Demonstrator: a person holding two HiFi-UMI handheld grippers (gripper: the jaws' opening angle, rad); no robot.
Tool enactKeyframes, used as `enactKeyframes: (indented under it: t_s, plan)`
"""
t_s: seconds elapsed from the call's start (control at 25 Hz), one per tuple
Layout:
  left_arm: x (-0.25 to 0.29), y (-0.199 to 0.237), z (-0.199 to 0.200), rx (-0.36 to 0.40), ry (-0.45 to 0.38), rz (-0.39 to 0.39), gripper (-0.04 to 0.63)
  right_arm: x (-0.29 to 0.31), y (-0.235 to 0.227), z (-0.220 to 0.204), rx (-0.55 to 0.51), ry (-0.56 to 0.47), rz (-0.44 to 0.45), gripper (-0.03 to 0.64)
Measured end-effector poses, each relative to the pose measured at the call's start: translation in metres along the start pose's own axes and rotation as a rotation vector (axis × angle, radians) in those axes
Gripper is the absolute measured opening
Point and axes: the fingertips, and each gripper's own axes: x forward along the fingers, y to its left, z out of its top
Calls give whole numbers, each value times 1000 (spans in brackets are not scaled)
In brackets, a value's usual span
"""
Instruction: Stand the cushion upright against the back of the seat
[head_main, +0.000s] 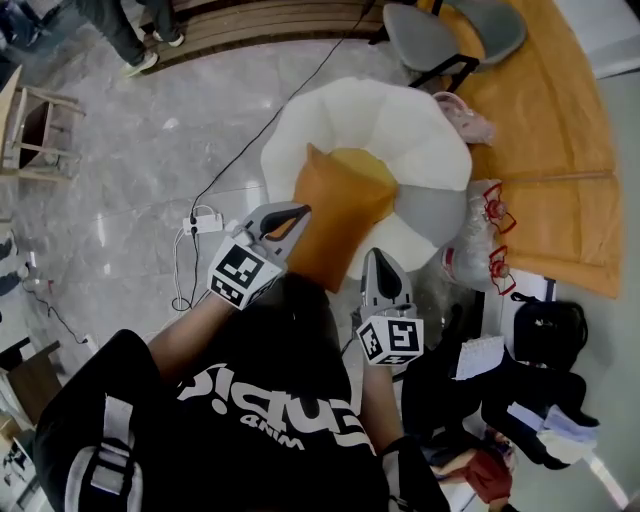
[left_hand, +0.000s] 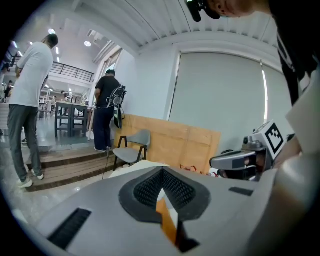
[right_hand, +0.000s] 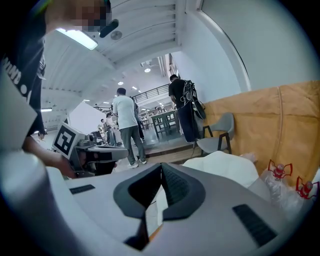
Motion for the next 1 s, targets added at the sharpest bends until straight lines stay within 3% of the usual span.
enactKeyframes:
  t_s: [0.12,0.36,0.76,0.84,0.92,1.0]
  plan:
    - [20,12,-12,-23,-2,7,8,21,-17,-19,10,40,5,21]
    - [66,37,-68,-79,75,-6,8,65,-46,-68,31,118,18,21]
    - [142,80,-225,-139,287,-28,11,147,-99,-207,79,282,-3,23]
    - [162,90,-256,-141,302,-34,56,168,-112,-235,85,295,-21,31]
    - [175,93,-288,-146,334,-43,119,182,-120,-268,112,322,-41,149]
    - [183,94,-322,-148,380,-49,145,191,-127,-305,158,366,-54,193]
